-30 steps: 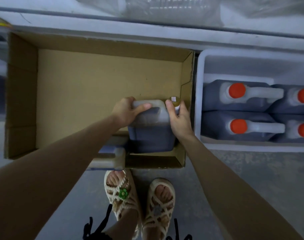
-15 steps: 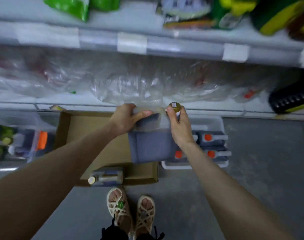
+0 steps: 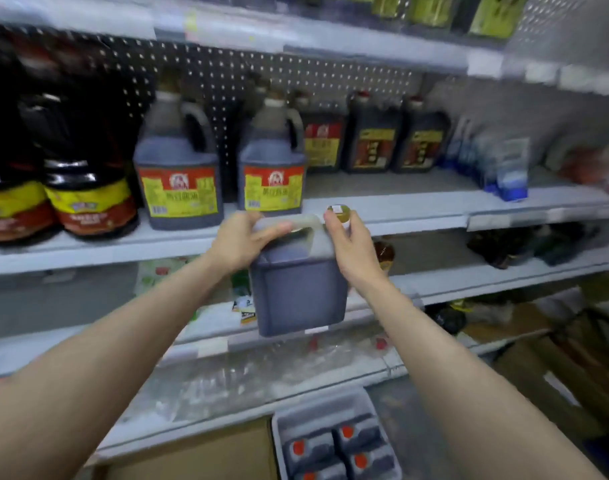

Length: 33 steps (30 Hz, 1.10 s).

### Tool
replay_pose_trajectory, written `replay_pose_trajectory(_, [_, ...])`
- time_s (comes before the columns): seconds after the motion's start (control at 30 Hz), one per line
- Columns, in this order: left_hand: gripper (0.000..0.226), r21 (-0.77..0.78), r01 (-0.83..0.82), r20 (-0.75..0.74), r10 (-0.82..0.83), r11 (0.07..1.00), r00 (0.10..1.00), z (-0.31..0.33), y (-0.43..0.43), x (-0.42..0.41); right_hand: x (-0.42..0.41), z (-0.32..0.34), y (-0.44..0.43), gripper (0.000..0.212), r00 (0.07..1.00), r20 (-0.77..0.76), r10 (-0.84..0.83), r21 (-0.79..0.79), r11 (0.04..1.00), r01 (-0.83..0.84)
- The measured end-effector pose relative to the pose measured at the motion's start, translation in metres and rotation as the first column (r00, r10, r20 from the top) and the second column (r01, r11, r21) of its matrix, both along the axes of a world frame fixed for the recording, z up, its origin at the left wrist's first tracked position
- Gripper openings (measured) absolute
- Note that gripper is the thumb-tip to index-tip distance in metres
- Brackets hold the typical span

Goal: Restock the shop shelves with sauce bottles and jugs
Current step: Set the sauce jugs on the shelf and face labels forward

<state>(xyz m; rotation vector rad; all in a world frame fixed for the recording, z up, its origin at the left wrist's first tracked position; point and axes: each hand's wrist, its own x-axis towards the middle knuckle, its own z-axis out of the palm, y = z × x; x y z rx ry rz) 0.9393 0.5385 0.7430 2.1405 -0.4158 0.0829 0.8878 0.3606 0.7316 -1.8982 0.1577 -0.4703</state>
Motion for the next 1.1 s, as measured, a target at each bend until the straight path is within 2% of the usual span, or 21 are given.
replay_pose_trajectory(0.07, [0.047,-0.019,0.004,0.065,-0.002,1.000,0.998,0.039,-0.017,-0.003,-0.003,0.039,-0.016,0.035,0.999,0.034,-0.015,-0.010,1.000,0.015])
replay_pose_trajectory(0.2, [0.050,-0.041,0.017,0.161,-0.011,0.999,0.987,0.089,-0.058,0.002,0.000,0.088,-0.057,0.027,0.996,0.087,-0.019,-0.026,0.999,0.022])
replay_pose_trajectory(0.37, [0.052,-0.095,-0.009,0.178,0.026,0.995,0.984,0.115,-0.128,0.024,0.026,0.116,-0.129,0.060,0.995,0.101,0.022,-0.022,1.000,-0.020])
replay_pose_trajectory(0.4, [0.053,-0.101,-0.016,0.181,0.034,0.995,0.983,0.115,-0.143,0.030,0.033,0.118,-0.144,0.061,0.994,0.100,0.039,-0.024,0.999,-0.037])
replay_pose_trajectory(0.63, [0.055,-0.132,-0.161,0.181,0.184,0.978,0.966,0.101,-0.225,0.071,0.100,0.113,-0.228,0.048,0.982,0.110,0.156,-0.034,0.988,-0.153])
replay_pose_trajectory(0.83, [0.055,-0.142,-0.277,0.211,0.303,0.950,0.929,0.098,-0.252,0.111,0.154,0.100,-0.248,0.040,0.975,0.120,0.187,0.058,0.979,-0.195])
replay_pose_trajectory(1.0, [0.044,-0.128,-0.319,0.215,0.341,0.939,0.915,0.095,-0.253,0.144,0.193,0.092,-0.243,0.033,0.986,0.080,0.146,0.120,0.981,-0.155])
replay_pose_trajectory(1.1, [0.027,-0.128,-0.306,0.240,0.329,0.943,0.913,0.089,-0.252,0.159,0.213,0.083,-0.239,0.029,0.984,0.062,0.166,0.147,0.974,-0.173])
